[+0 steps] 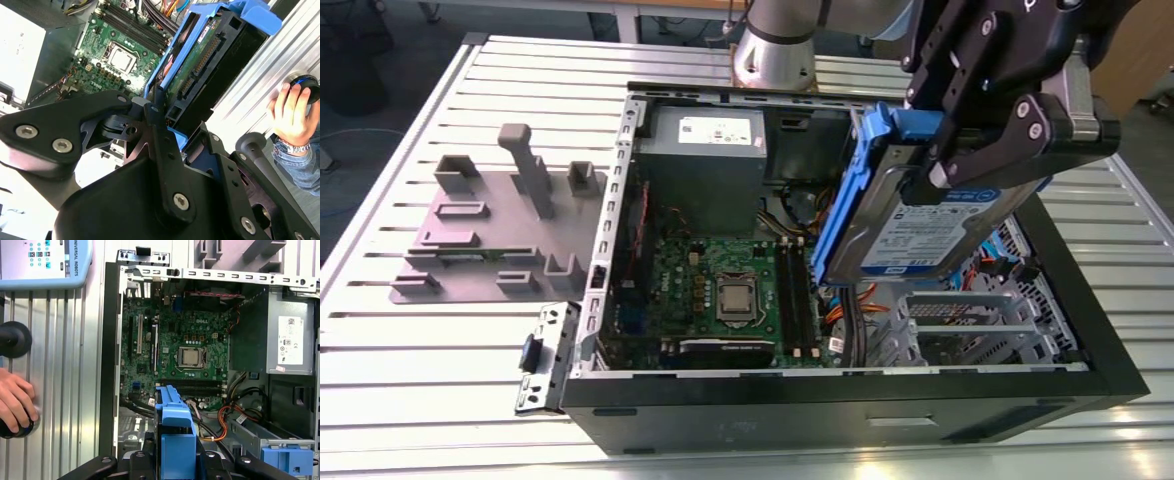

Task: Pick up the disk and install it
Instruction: 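Pick up the disk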

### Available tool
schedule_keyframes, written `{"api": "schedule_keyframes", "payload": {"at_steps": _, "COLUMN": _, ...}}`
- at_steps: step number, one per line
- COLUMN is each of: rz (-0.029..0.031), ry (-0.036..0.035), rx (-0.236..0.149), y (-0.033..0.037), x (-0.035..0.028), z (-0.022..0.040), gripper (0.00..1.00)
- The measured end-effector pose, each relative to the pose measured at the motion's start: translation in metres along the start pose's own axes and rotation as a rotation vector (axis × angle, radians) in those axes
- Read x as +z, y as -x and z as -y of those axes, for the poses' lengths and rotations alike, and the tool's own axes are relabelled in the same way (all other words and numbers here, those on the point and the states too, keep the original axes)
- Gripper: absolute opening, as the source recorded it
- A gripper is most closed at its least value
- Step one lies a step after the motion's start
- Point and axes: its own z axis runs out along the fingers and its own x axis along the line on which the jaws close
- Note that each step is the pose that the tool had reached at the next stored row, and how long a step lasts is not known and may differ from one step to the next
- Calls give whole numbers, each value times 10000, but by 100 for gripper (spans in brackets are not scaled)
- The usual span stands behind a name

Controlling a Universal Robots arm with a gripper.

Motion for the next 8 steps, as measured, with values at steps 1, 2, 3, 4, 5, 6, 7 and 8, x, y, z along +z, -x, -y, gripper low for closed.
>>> {"api": "schedule_keyframes", "payload": {"at_steps": 1, "rz": 0, "ry": 0, "rx": -1, "y": 0, "x": 0, "z": 2, "gripper": 36}}
{"api": "schedule_keyframes", "payload": {"at_steps": 2, "rz": 0, "ry": 0, "rx": -1, "y": 0, "x": 0, "z": 3, "gripper": 36}}
{"api": "schedule_keyframes", "payload": {"at_steps": 3, "rz": 0, "ry": 0, "rx": -1, "y": 0, "x": 1, "z": 6, "gripper": 36}}
{"api": "schedule_keyframes", "payload": {"at_steps": 4, "rz": 1, "ry": 0, "rx": -1, "y": 0, "x": 2, "z": 7, "gripper": 36}}
{"api": "schedule_keyframes", "payload": {"at_steps": 5, "rz": 1, "ry": 0, "rx": -1, "y": 0, "x": 2, "z": 8, "gripper": 36}}
{"api": "schedule_keyframes", "payload": {"at_steps": 6, "rz": 1, "ry": 0, "rx": -2, "y": 0, "x": 2, "z": 10, "gripper": 36}}
{"api": "schedule_keyframes", "payload": {"at_steps": 7, "rz": 0, "ry": 0, "rx": -1, "y": 0, "x": 2, "z": 13, "gripper": 36}}
{"api": "schedule_keyframes", "payload": {"at_steps": 8, "rz": 0, "ry": 0, "rx": -2, "y": 0, "x": 2, "z": 15, "gripper": 36}}
